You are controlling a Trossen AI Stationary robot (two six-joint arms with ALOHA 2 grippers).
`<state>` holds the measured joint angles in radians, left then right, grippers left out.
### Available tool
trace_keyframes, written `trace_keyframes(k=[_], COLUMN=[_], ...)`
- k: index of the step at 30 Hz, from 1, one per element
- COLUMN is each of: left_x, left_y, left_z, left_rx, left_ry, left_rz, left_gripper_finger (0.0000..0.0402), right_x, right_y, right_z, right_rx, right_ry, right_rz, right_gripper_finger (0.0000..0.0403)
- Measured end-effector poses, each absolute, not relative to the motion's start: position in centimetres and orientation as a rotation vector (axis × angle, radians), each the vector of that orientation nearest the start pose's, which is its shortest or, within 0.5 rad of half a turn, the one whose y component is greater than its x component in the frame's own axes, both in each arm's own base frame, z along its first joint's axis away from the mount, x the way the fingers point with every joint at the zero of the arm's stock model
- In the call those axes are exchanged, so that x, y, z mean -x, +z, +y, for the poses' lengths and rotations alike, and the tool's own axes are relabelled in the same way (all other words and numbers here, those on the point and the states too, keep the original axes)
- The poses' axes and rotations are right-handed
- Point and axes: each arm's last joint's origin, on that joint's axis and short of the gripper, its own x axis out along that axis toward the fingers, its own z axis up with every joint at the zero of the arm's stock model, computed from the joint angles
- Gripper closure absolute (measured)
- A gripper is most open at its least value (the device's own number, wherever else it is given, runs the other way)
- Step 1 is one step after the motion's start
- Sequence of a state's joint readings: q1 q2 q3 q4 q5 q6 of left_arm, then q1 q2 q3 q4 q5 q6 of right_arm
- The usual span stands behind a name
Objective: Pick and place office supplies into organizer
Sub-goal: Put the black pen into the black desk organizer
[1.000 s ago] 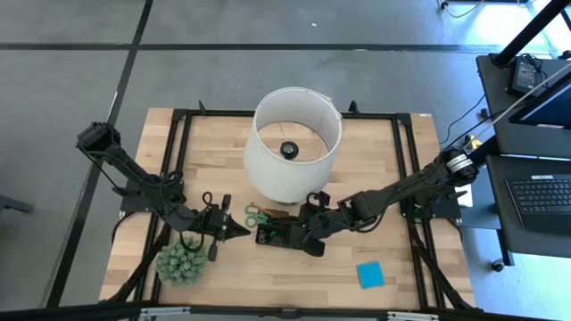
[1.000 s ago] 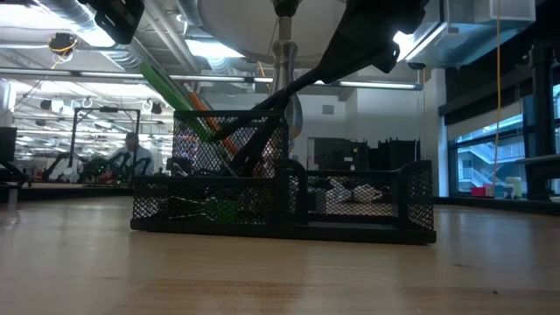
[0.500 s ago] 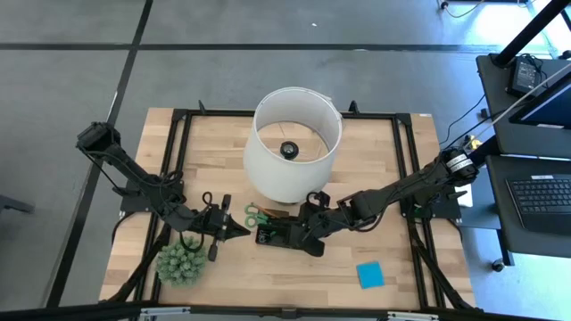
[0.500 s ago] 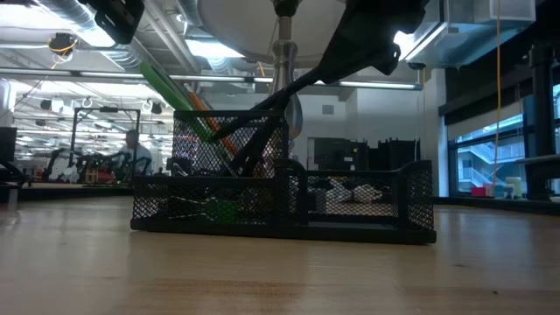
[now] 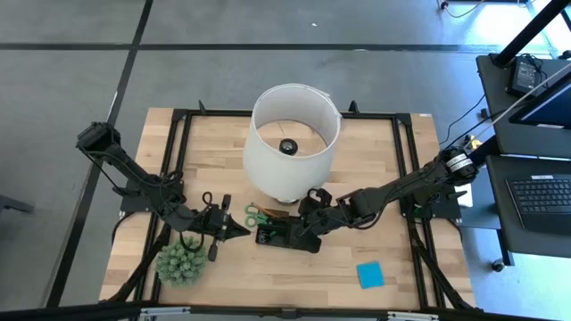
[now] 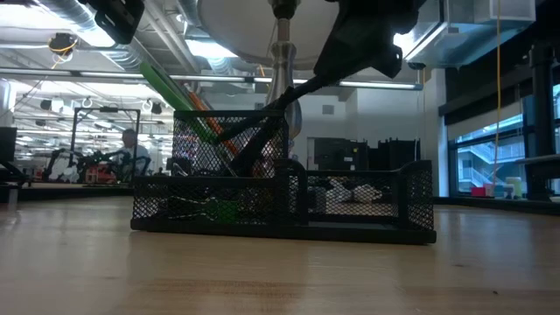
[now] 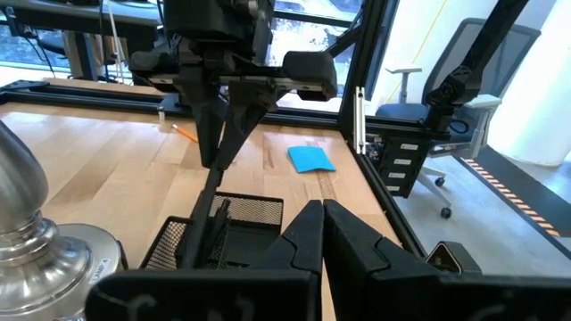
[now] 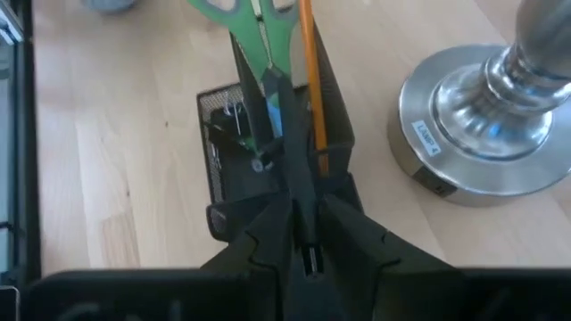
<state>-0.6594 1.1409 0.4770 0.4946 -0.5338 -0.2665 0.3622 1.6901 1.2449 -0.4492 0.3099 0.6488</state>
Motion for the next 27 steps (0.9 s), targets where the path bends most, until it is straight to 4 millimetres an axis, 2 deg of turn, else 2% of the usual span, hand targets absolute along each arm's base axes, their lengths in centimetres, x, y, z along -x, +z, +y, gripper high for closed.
trace_keyframes(k=[5,12,20,27], left_x=[-19.18,-19.18,-19.18,-19.18], left_y=[22.41,22.41,22.42,22.41], left_z=[-13.00,-12.99,-13.00,-13.01], left_rx=[0.170,0.170,0.170,0.170], left_ry=[-0.105,-0.105,-0.105,-0.106], left_rz=[0.156,0.156,0.156,0.156], left_gripper_finger=[0.0398,0.0398,0.0400,0.0397], right_x=[-33.83,-33.83,-33.81,-34.16], right_y=[24.08,24.08,24.07,24.37], right_z=[11.89,11.95,12.02,12.17], right_rx=[-0.319,-0.332,-0.368,-0.400], right_ry=[-0.217,-0.203,-0.193,-0.163], right_rz=[0.813,0.821,0.830,0.794], right_gripper_finger=[0.0338,0.0360,0.0332,0.0342])
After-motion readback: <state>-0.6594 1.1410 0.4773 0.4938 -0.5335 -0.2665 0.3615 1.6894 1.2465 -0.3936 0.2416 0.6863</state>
